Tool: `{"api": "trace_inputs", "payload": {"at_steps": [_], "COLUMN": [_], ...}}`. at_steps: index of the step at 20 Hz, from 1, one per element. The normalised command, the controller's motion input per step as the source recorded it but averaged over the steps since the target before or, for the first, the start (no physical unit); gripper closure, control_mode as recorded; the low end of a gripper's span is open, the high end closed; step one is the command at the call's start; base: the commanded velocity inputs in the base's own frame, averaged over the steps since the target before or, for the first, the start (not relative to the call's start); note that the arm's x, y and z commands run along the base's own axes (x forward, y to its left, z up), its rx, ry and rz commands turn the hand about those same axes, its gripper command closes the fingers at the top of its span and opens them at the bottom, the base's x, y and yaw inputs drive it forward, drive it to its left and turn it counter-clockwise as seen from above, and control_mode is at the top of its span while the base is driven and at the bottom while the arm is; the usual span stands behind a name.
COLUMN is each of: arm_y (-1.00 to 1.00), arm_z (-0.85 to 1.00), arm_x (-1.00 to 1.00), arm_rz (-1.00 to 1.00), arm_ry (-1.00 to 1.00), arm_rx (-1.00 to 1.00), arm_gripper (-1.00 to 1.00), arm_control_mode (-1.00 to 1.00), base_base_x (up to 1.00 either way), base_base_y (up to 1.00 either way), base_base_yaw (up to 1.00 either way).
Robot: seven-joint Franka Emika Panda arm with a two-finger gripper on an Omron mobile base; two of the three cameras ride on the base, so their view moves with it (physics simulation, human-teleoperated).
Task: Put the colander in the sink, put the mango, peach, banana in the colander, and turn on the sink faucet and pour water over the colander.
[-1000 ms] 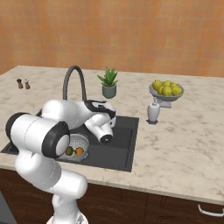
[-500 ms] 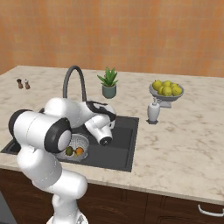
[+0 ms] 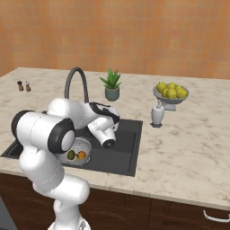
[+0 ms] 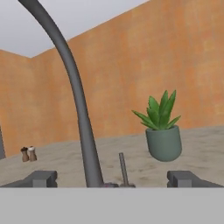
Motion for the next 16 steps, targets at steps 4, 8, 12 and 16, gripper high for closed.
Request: {"api": "trace_inputs", "payload": {"at_steps": [4, 8, 12, 16], "arm_y": [0.18, 0.25, 0.22, 0.01], "arm_z": [0.0, 0.0, 0.0, -0.05], "arm_x": [0.35, 0.23, 0.26, 0.12], "arm_rz": [-0.01, -0.01, -0.02, -0.01], "arm_ry": [0.0, 0.0, 0.0, 0.0], "arm_rx": [0.0, 0.0, 0.0, 0.0], "arm_gripper": [-1.0, -1.0, -1.0, -1.0], "arm_control_mode": [-1.0, -1.0, -1.0, -1.0], "base_base_x": [0.0, 0.0, 0.0, 0.0], "base_base_y": [0.0, 0.0, 0.0, 0.0], "base_base_yaw": [0.0, 0.0, 0.0, 0.0]}}
